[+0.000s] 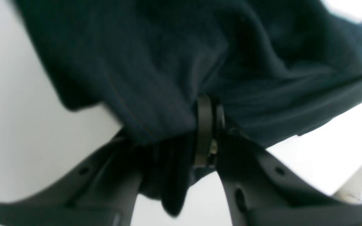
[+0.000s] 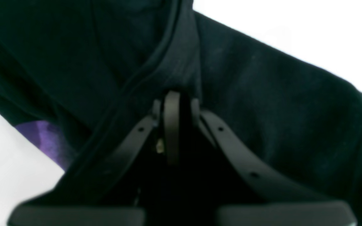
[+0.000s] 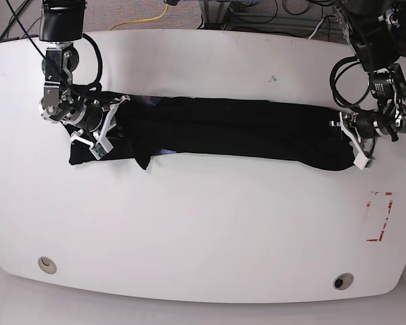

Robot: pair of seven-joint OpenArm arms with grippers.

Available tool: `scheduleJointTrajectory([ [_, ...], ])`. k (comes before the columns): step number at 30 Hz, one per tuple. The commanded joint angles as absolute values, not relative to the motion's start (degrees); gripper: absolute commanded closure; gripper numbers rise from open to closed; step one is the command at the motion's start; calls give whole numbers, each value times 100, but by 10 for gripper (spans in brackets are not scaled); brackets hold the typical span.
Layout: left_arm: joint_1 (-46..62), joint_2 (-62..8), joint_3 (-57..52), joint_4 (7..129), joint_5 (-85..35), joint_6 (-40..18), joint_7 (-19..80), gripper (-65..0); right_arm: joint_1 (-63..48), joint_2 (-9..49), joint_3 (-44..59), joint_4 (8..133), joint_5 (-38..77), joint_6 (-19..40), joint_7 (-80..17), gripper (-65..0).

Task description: Layout the t-shirt on the table in an organized manner, then fold the t-shirt properly

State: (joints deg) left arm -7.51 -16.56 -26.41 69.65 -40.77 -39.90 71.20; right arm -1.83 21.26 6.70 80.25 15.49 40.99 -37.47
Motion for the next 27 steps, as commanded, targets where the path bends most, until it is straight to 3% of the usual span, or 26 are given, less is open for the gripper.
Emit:
scheduleJointTrajectory([
  [1, -690, -1771, -2659, 7688, -4171, -4000, 7090, -111, -233, 2185, 664, 7969, 1095, 4000, -4251, -43],
  [10, -479, -1771, -2615, 9095, -4189, -4000, 7556, -111, -224, 2185, 664, 7969, 1095, 4000, -4251, -43],
  [18, -488, -1771, -1833, 10035, -4207, -4000, 7785, -111, -215, 2185, 664, 7969, 1103, 4000, -4251, -43],
  [27, -514, -1754, -1464, 10246, -4207, -4000, 7793, -128, -215, 2176, 664, 7969, 1103, 4000, -4251, -43],
])
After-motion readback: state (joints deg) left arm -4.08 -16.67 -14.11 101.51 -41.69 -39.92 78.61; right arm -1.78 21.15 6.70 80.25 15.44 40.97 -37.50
